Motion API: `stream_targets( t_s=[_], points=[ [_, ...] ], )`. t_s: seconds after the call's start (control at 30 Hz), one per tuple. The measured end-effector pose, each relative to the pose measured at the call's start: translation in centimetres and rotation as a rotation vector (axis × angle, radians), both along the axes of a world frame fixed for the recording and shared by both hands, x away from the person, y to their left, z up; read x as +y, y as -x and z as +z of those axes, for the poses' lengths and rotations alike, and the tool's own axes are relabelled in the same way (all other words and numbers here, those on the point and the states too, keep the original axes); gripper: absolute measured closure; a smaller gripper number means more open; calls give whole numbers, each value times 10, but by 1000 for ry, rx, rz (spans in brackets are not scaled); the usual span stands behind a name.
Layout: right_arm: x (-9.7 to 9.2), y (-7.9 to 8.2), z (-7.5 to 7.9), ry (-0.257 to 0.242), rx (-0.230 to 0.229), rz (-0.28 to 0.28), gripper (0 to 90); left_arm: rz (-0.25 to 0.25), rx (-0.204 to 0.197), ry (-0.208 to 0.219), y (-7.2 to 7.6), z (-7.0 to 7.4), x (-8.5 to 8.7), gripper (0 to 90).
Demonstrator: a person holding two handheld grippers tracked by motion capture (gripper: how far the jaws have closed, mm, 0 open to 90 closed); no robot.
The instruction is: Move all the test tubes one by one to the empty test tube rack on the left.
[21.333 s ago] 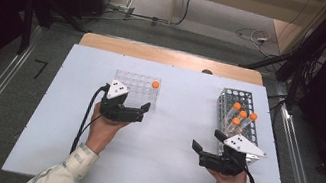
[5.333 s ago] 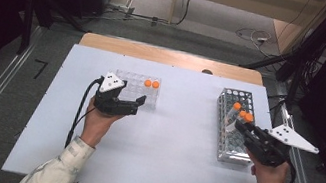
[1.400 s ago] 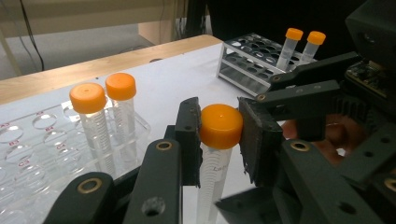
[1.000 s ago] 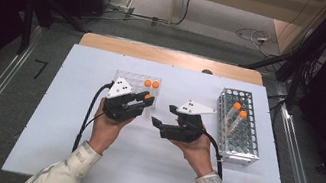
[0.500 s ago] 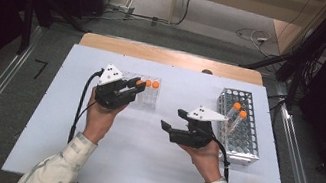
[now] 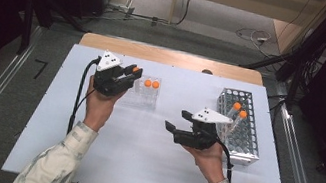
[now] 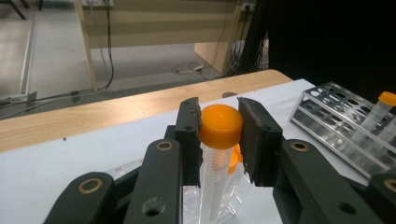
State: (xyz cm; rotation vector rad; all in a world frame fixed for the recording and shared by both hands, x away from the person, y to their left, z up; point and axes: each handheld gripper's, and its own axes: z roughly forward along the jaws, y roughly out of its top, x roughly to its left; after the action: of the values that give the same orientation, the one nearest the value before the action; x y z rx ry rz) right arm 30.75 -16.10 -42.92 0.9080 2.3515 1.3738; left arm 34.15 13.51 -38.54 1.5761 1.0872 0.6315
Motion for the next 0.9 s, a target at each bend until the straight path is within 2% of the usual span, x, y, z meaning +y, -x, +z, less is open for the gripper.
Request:
stream_targets(
  t_s=[0.2, 0.4, 0.7, 0.9],
  points=[
    [-1, 1, 0, -2, -4, 2, 272, 19, -2, -12, -10, 2, -1, 705],
    [-3, 1, 0, -5, -3, -3, 275, 28, 6, -15, -18, -3, -3, 705],
    [-4, 1, 0, -7, -4, -4, 281, 25, 17, -29, -22, -10, -7, 704],
    [-5, 0, 0, -7, 1, -3, 282, 15, 30, -35, -22, -20, -7, 703]
  ],
)
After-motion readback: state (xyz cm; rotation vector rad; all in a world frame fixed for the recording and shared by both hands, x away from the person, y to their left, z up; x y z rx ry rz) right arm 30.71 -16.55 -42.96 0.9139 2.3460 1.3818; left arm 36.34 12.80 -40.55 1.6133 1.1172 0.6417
